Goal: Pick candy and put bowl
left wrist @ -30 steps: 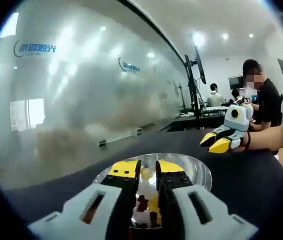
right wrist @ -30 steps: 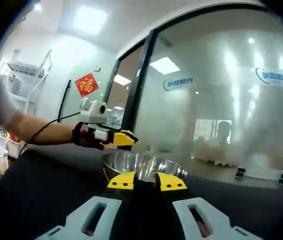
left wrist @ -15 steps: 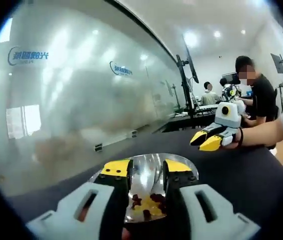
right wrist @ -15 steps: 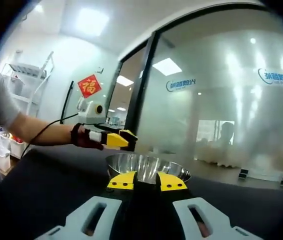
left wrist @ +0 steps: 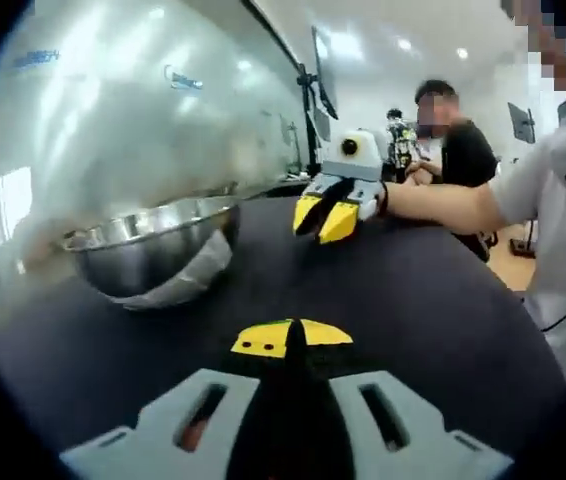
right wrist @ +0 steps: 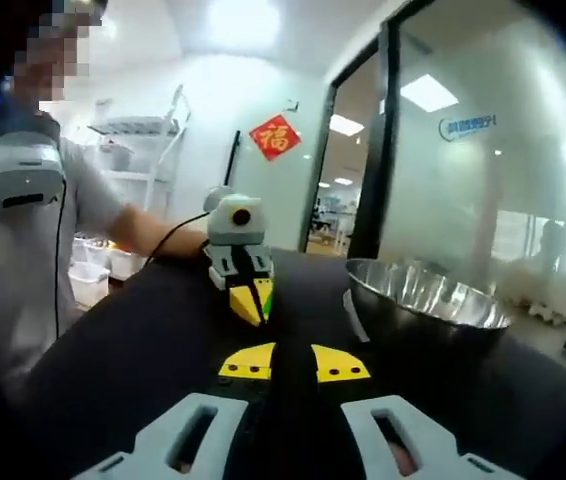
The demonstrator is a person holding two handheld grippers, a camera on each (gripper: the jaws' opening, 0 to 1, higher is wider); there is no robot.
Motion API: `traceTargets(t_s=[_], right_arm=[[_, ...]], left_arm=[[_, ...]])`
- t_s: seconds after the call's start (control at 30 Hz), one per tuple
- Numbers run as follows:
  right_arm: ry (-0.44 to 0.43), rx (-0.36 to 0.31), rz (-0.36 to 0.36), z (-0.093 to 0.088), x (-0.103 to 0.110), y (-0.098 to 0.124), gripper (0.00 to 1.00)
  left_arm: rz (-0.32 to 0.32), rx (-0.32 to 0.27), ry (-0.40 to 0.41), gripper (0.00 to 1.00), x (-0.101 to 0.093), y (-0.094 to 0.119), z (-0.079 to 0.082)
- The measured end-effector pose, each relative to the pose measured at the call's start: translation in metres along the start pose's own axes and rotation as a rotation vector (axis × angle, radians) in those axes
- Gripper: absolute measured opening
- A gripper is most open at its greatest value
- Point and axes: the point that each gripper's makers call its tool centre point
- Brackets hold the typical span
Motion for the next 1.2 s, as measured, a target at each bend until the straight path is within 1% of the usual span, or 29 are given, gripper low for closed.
traceTargets(t_s=[0.03, 0.07, 0.1, 0.17, 0.23, 0.3, 0.4, 0.47, 0.53, 0.57, 0.63, 0.7, 0.73, 0.77, 0.97, 1.2], right_arm=[[-0.001, 0.014, 0.008, -0.003, 0.002, -0.003, 0.06], [0.003, 0.018, 0.002, -0.005, 0.002, -0.004, 0.06], [0.006, 0.013, 0.001, -0.005, 0.002, -0.005, 0.06], [-0.018, -0.001, 0.001, -0.004, 0.000, -0.003, 0.06], [-0.020, -0.002, 0.011, -0.006, 0.001, -0.001, 0.05], [-0.018, 0.000, 0.035, -0.007, 0.006, -0.001, 0.00], [-0.017, 0.002, 0.051, -0.007, 0.012, -0.001, 0.00], [-0.020, 0.021, 0.067, -0.012, 0.015, -0.002, 0.00], [-0.009, 0.040, 0.054, -0.017, 0.013, -0.003, 0.00], [-0.005, 0.065, 0.044, -0.022, 0.011, -0.003, 0.00], [-0.002, 0.075, 0.053, -0.025, 0.013, -0.004, 0.00], [0.043, 0.126, 0.065, -0.034, 0.018, -0.007, 0.00], [0.053, 0.100, 0.063, -0.028, 0.018, -0.009, 0.00], [0.045, 0.109, 0.063, -0.029, 0.018, -0.009, 0.00], [0.031, 0.106, 0.063, -0.031, 0.018, -0.008, 0.00], [0.040, 0.106, 0.062, -0.032, 0.019, -0.007, 0.00]], left_arm=[[0.009, 0.013, -0.020, 0.00, 0.000, 0.000, -0.001], [0.016, 0.002, -0.019, 0.00, 0.000, 0.001, 0.000], [0.018, -0.004, -0.020, 0.00, 0.002, 0.002, 0.001], [0.026, -0.012, -0.013, 0.00, 0.004, 0.003, 0.003], [0.034, -0.010, -0.016, 0.00, 0.006, 0.002, 0.002], [0.037, 0.001, -0.028, 0.00, 0.005, -0.001, -0.001], [0.040, 0.023, -0.051, 0.00, 0.006, -0.003, -0.006], [0.047, 0.041, -0.065, 0.00, 0.007, -0.005, -0.010], [0.066, 0.036, -0.066, 0.00, 0.010, -0.004, -0.009], [0.073, 0.037, -0.067, 0.00, 0.012, -0.004, -0.009], [0.073, 0.036, -0.069, 0.00, 0.012, -0.004, -0.009], [0.077, 0.036, -0.114, 0.00, 0.010, -0.005, -0.009], [0.082, 0.039, -0.119, 0.00, 0.010, -0.005, -0.009], [0.084, 0.040, -0.121, 0.00, 0.010, -0.005, -0.010], [0.080, 0.034, -0.111, 0.00, 0.011, -0.006, -0.010], [0.070, 0.030, -0.134, 0.00, 0.010, -0.006, -0.011]])
Point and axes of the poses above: the point that each gripper's makers call its tool centre point, and the gripper's own axes: y roughly backward along the fingers, x roughly to its left, z roughly out of its top, and after that the axes turned 13 degrees about y, right-handed
